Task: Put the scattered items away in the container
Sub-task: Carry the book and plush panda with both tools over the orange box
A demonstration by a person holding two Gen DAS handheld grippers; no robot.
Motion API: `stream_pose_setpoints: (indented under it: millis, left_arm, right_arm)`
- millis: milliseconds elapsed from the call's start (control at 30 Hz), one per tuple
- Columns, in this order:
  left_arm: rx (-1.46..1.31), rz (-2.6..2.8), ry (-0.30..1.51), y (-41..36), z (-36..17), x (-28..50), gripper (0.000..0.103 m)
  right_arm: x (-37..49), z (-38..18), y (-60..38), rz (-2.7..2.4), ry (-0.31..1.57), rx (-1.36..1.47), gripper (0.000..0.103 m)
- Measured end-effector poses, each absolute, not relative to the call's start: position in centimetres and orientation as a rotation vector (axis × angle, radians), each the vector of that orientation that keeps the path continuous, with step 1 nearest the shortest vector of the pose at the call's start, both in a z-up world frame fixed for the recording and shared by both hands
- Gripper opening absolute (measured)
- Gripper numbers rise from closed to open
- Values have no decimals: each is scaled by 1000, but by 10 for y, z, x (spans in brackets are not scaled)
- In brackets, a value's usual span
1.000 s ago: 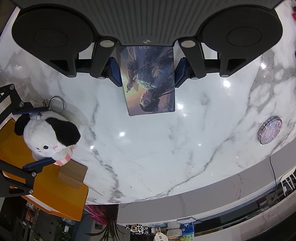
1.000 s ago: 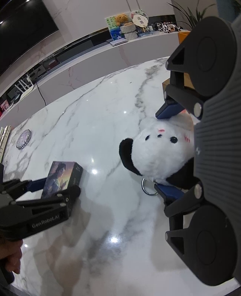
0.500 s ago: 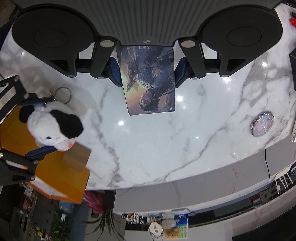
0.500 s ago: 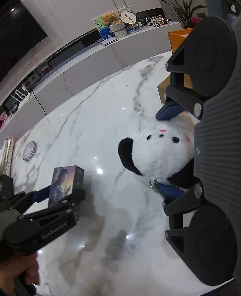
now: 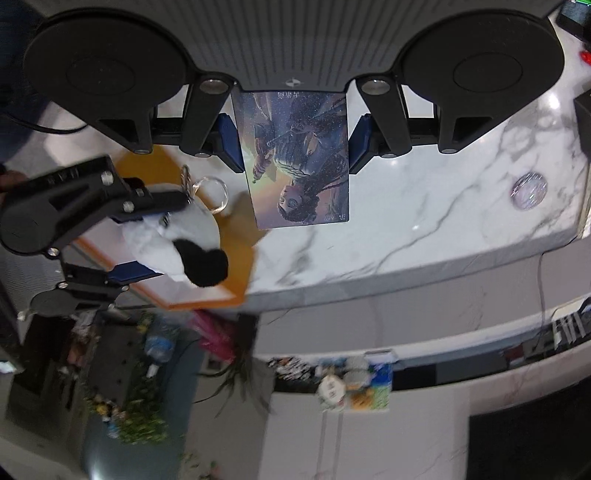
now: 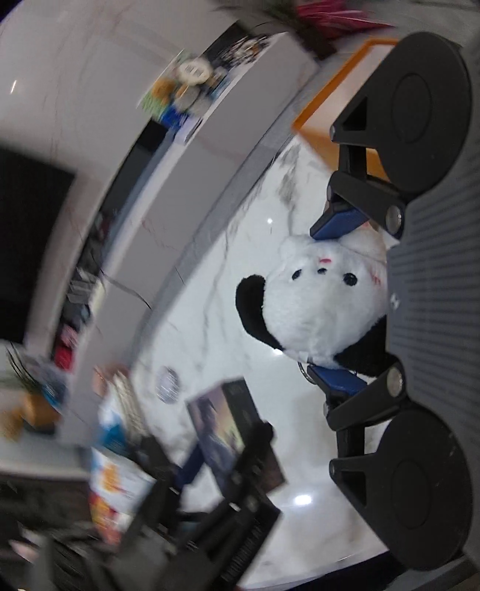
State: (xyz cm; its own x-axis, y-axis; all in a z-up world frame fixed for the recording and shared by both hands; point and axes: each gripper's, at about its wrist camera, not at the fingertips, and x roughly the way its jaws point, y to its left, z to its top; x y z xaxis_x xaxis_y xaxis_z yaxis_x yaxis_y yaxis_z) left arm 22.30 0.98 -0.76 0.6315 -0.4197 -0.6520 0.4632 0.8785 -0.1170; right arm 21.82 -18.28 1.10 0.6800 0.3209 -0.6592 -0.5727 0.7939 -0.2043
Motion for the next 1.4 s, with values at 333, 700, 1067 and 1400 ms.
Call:
stream_pose_setpoints:
  millis: [333,700,1067,1400]
  left_arm:
    - [30,-630,713,-47,21,191,68]
    - [84,-637,791,-80,33,170,68]
    - [162,-796,677,-131,16,202,69]
    - [200,-826,669,-187,10,296,69]
  right_arm:
    - [128,59,-305,277,571,-126,74]
    - [67,66,-362,76,584,17,74]
    - [106,51,-370,102,524,18,74]
    - [135,20,-372,86,569,-9,74]
